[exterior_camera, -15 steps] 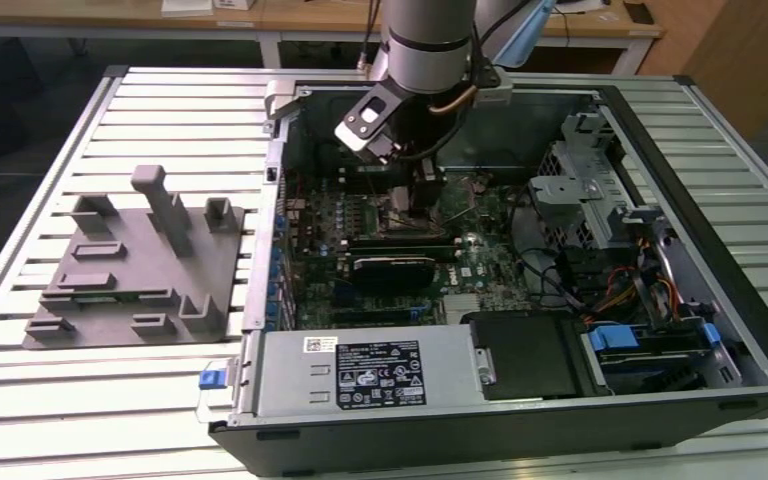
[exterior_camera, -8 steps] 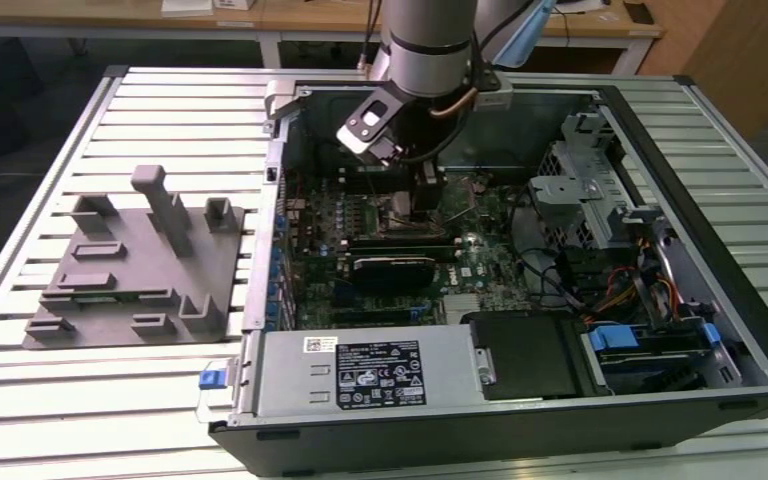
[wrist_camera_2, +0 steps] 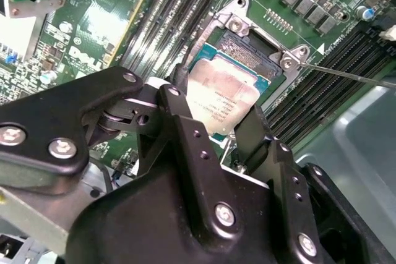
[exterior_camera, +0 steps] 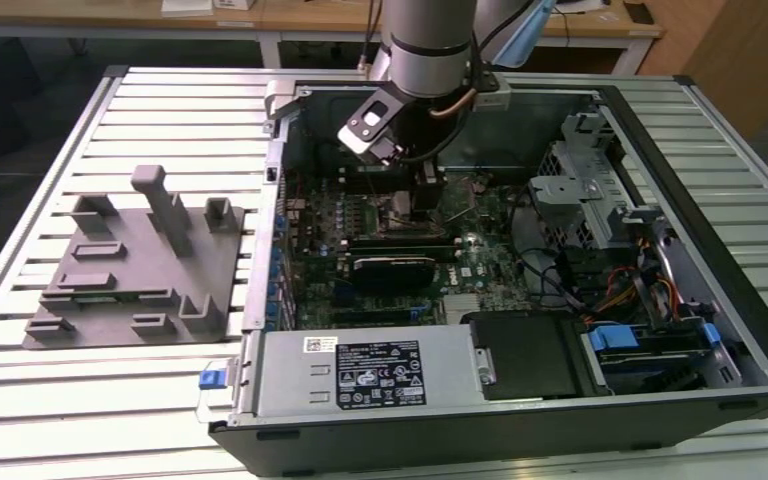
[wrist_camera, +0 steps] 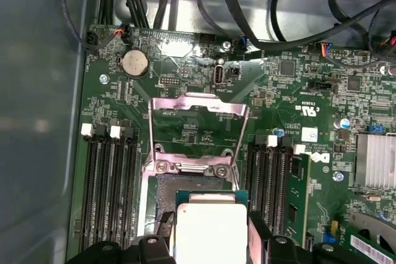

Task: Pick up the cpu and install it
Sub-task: 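Place the cpu into insertion slot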

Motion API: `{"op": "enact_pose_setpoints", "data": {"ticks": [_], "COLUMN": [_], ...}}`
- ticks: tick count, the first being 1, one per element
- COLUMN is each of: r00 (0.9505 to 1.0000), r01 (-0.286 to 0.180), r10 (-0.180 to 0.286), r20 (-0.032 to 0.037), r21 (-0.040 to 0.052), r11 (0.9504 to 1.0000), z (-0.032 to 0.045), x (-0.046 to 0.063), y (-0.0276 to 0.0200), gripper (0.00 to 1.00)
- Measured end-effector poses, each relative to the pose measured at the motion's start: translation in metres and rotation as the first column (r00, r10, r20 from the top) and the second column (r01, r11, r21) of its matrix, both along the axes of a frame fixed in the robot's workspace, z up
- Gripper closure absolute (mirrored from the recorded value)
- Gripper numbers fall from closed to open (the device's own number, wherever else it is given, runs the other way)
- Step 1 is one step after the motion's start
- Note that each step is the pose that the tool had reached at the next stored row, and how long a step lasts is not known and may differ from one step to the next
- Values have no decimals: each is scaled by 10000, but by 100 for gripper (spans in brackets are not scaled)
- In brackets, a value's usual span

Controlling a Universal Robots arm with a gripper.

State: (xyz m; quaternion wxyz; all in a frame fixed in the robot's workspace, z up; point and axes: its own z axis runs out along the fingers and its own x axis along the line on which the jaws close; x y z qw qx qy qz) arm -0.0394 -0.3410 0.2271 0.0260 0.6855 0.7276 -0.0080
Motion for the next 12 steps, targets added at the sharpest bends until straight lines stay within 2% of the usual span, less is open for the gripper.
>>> {"op": "enact_pose_setpoints", "data": {"ticks": [6,12], "r00": [9998,9998], "r01": [204,203], "r10": [-204,-203], "r20": [-1,1], "r21": [0,3], "r11": [9998,9998], "z": [-40,-53], "x": [8,9], "y": [1,1], "gripper": [46,46]}}
